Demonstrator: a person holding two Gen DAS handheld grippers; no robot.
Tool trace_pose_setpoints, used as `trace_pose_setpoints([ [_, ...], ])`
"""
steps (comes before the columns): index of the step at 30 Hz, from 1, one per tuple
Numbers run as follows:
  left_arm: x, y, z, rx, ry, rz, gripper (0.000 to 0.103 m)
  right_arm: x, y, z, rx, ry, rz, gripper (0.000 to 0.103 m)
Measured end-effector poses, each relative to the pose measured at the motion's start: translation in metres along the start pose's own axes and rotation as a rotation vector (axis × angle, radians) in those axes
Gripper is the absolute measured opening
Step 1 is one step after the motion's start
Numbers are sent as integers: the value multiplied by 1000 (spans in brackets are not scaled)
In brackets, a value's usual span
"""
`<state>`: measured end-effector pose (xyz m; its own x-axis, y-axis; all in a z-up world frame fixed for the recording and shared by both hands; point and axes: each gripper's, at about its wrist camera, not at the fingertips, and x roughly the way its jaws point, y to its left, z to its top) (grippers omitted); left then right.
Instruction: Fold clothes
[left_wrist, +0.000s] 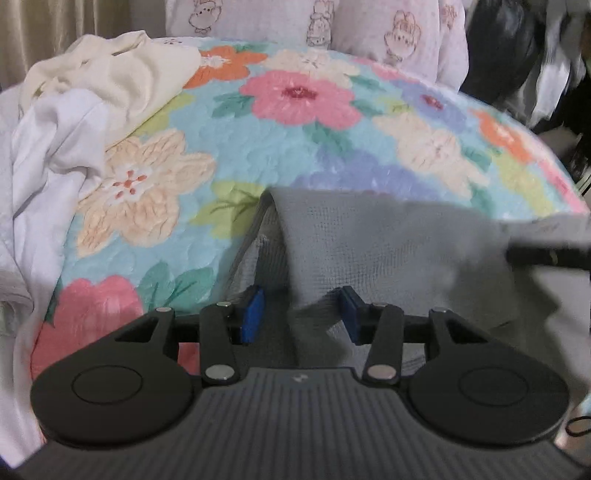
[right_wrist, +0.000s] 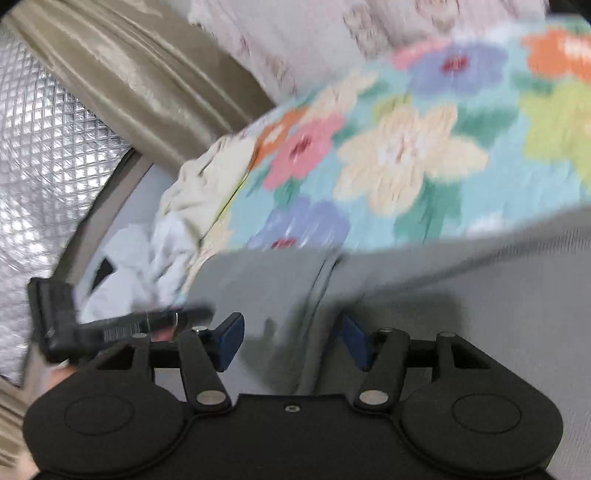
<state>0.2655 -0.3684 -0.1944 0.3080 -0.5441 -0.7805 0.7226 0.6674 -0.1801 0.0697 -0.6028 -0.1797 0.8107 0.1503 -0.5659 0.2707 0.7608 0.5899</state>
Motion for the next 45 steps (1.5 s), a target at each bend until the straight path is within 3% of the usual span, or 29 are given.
trace_pose_setpoints([
  [2,-7,3,0,-30,-11,19,44,6,-13,1,-25,-51,-64,61],
  [4,-29,7,3,-63,-44,64,44,4,-21,1,-9,-94,-134,45],
  [6,-58,12,2,-65,-106,121,59,-3,-8,1,-63,-128,-221,46],
  [7,-72,15,0,-66,-130,148,63,-8,7,-2,-149,-142,-298,49],
  [9,-89,22,-9,-95,-108,169,67,-15,34,-9,-290,-139,-421,56],
  [10,-96,28,-17,-127,-70,168,67,-19,44,-13,-328,-127,-436,59],
  [12,-102,40,-33,-214,14,122,67,-29,63,-24,-384,-102,-422,59],
  [15,-116,51,-58,-306,30,34,68,-46,92,-54,-426,-101,-331,61],
  [18,-118,58,-84,-384,72,-40,79,-50,126,-94,-493,-76,-243,66],
  [21,-105,66,-112,-502,177,-119,79,-38,163,-138,-696,18,-180,79],
  [24,-99,78,-131,-617,187,-203,74,-26,193,-168,-896,55,-133,84],
  [27,-104,94,-134,-669,142,-241,60,0,217,-185,-1032,72,-191,88],
  [31,-123,111,-140,-728,71,-275,59,45,240,-206,-1277,60,-314,84],
  [33,-137,117,-150,-787,15,-260,63,60,246,-192,-1236,57,-322,74],
  [35,-147,120,-163,-861,-39,-231,63,64,243,-164,-1068,42,-279,50],
  [36,-148,119,-166,-872,-51,-250,63,63,237,-148,-949,33,-243,42],
  [38,-143,119,-161,-851,-59,-387,65,59,223,-118,-716,18,-177,10],
  [39,-141,120,-160,-852,-70,-459,66,57,214,-108,-612,11,-154,9],
  [41,-139,116,-159,-869,-94,-517,68,51,201,-99,-471,-9,-132,8],
  [45,-127,110,-161,-933,-88,-578,71,33,184,-105,-268,-18,-15,8],
])
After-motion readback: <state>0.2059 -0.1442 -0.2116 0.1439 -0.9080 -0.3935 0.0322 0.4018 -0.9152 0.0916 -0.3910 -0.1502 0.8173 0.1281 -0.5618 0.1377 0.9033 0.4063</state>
